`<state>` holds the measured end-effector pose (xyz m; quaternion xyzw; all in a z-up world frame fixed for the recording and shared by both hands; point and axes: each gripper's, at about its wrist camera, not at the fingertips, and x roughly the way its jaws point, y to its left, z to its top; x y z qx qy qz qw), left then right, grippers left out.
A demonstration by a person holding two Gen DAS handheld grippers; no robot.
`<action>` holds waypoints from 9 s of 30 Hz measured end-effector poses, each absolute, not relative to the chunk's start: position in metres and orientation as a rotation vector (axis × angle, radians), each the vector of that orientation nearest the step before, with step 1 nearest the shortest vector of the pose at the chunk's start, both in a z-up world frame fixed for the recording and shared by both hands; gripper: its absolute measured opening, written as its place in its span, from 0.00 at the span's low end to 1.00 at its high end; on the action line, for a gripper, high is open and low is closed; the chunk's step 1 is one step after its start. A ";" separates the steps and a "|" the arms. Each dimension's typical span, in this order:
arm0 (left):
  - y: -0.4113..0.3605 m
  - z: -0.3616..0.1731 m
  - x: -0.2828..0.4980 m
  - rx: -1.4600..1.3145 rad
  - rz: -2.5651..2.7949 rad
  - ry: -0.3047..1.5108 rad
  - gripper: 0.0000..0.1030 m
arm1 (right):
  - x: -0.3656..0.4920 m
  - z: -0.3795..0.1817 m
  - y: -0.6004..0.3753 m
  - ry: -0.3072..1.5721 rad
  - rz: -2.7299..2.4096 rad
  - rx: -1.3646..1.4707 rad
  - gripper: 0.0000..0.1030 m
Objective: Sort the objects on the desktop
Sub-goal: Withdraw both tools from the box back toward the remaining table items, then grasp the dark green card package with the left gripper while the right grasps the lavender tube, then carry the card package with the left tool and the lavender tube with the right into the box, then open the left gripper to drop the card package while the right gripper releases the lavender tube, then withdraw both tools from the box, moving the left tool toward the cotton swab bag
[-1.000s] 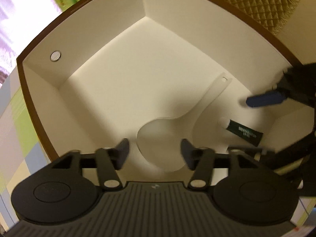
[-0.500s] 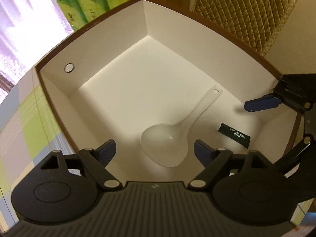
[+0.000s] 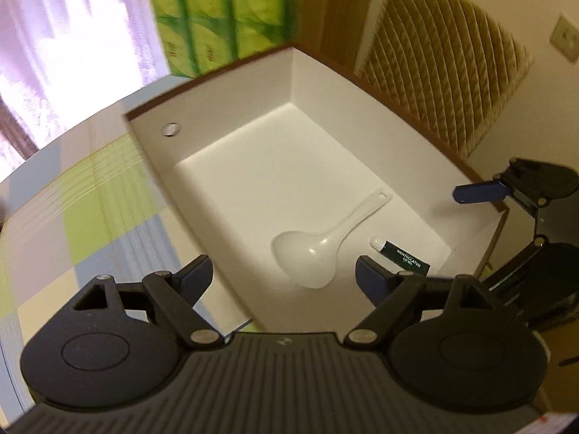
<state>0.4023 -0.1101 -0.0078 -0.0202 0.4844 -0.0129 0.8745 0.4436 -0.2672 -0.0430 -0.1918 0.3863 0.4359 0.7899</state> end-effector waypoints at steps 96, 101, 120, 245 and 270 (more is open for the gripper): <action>0.154 -0.071 0.139 -0.960 0.180 0.836 0.00 | 0.274 -0.142 -0.184 1.024 0.756 -0.214 0.41; 0.151 -0.063 0.133 -0.945 0.190 0.830 0.00 | 0.271 -0.149 -0.182 0.983 0.779 -0.303 0.38; 0.117 -0.056 0.125 -0.927 0.131 0.847 0.00 | 0.239 -0.138 -0.230 0.993 0.926 -0.467 0.29; -0.036 -0.043 0.524 -0.390 0.022 0.998 0.43 | 0.529 -0.094 -0.175 0.891 0.909 -0.362 0.76; -0.060 0.013 0.417 -0.183 0.067 0.880 0.86 | 0.438 -0.054 -0.228 0.828 0.871 -0.361 0.98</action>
